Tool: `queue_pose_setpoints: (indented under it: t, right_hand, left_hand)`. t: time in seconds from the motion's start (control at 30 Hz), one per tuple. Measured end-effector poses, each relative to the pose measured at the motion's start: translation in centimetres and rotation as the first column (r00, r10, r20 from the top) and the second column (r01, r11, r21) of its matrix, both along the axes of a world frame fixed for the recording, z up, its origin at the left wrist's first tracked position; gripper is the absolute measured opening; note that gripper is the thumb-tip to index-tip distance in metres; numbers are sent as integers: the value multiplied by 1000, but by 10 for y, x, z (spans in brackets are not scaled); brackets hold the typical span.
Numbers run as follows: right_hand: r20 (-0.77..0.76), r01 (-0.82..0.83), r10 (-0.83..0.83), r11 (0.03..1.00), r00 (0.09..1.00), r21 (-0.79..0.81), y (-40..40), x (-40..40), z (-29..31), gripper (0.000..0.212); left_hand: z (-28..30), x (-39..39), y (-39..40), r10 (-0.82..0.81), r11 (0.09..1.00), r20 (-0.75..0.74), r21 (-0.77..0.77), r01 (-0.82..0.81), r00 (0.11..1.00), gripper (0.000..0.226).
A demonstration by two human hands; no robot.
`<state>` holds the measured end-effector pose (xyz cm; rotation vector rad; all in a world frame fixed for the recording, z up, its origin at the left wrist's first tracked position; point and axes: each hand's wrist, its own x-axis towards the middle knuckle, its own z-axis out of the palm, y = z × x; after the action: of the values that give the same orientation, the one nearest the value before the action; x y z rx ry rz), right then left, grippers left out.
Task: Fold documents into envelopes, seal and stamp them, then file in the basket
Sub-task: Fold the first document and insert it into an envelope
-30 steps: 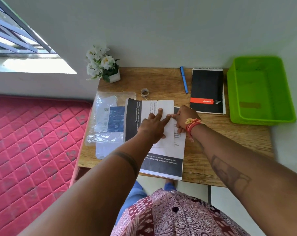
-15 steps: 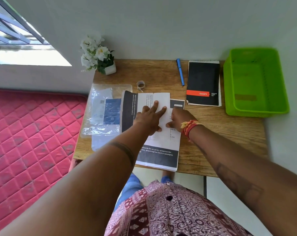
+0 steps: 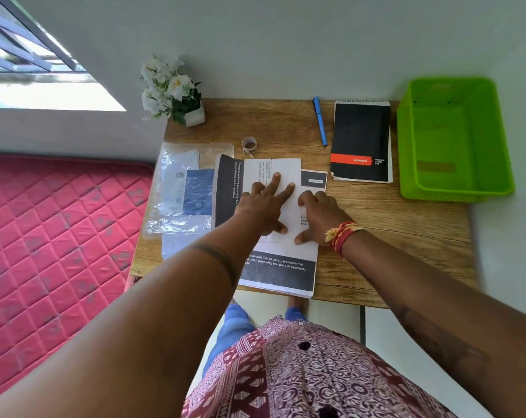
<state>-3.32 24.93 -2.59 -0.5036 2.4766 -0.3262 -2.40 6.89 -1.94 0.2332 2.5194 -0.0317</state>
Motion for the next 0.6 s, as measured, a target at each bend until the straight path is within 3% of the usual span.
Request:
queue_pose_setpoints:
  t: [0.1, 0.2, 0.3, 0.43, 0.6]
  right_hand:
    - [-18, -32, 32, 999, 999, 7, 2, 3, -3, 132]
    - [-30, -77, 77, 997, 997, 19, 6, 2, -8, 137]
    - [-29, -82, 82, 997, 996, 16, 12, -1, -13, 114]
    - [-184, -44, 48, 999, 982, 30, 0, 5, -20, 77]
    - [-163, -5, 10, 1000, 987, 31, -3, -3, -23, 66]
  left_hand:
    - [0, 0, 0, 0, 1000, 3, 4, 0, 1000, 115]
    - [-1, 0, -1, 1, 1000, -1, 5, -1, 1000, 114]
    - [-3, 0, -1, -6, 1000, -4, 8, 6, 1000, 114]
    - [-6, -1, -2, 14, 1000, -11, 8, -14, 1000, 115]
    - [-9, -5, -7, -22, 999, -24, -28, 22, 999, 120]
